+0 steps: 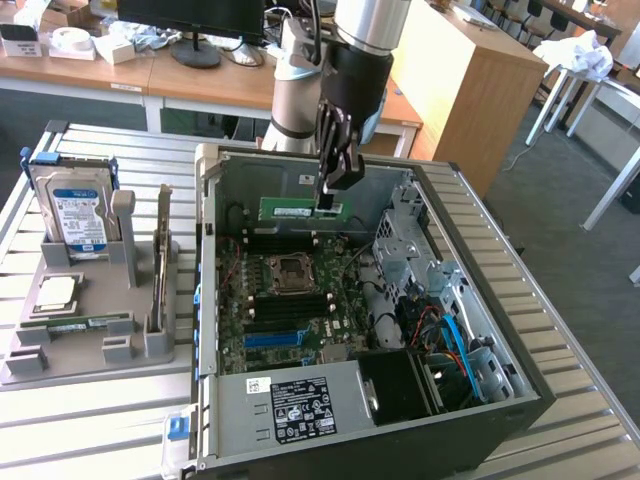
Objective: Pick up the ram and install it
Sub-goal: 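Pick up the ram and move it above insertion slot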
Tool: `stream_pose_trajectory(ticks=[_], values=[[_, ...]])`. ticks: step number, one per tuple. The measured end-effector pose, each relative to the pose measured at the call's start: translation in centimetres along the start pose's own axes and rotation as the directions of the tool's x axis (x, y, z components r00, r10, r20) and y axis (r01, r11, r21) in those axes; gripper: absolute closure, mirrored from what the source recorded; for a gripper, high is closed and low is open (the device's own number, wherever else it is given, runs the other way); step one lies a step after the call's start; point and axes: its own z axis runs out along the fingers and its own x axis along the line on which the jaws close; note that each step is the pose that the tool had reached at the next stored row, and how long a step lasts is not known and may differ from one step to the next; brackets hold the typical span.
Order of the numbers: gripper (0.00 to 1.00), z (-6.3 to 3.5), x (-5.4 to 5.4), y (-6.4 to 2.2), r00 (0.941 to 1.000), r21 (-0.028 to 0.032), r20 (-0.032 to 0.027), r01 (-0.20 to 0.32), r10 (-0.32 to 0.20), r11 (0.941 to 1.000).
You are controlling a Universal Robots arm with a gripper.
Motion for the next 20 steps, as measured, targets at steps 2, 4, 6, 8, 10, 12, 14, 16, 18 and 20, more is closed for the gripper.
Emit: stream_pose_trajectory(ticks=[2,4,6,8,10,12,14,16,18,20], values=[[0.88,0.26,0.0,-0.01,1.0000,0.0000,0.0000,0.000,0.000,1.0000],[0.88,1.27,0.0,-0.04,1.0000,0.0000,0.0000,0.000,0.000,1.0000],[0.88,2.11,0.0,-0.08,1.0000,0.0001,0.0002,-0.001,0.001,1.0000],[0.88,2.39,0.0,-0.09,1.0000,0.0000,0.0000,-0.001,0.001,1.0000],[0.88,2.62,0.0,-0.09,1.0000,0.0000,0.0000,-0.001,0.001,1.0000],[0.88,2.83,0.0,-0.10,1.0000,0.0001,0.0001,-0.001,0.001,1.0000],[0.88,2.95,0.0,-0.11,1.0000,0.0000,0.0000,-0.001,0.001,1.0000],[0.88,3.04,0.0,-0.11,1.0000,0.0001,0.0001,-0.001,0.001,1.0000],[0.88,3.19,0.0,-0.12,1.0000,0.0001,0.0002,-0.002,0.002,1.0000],[0.88,3.32,0.1,-0.12,1.0000,0.0001,0.0001,-0.002,0.002,1.0000]])
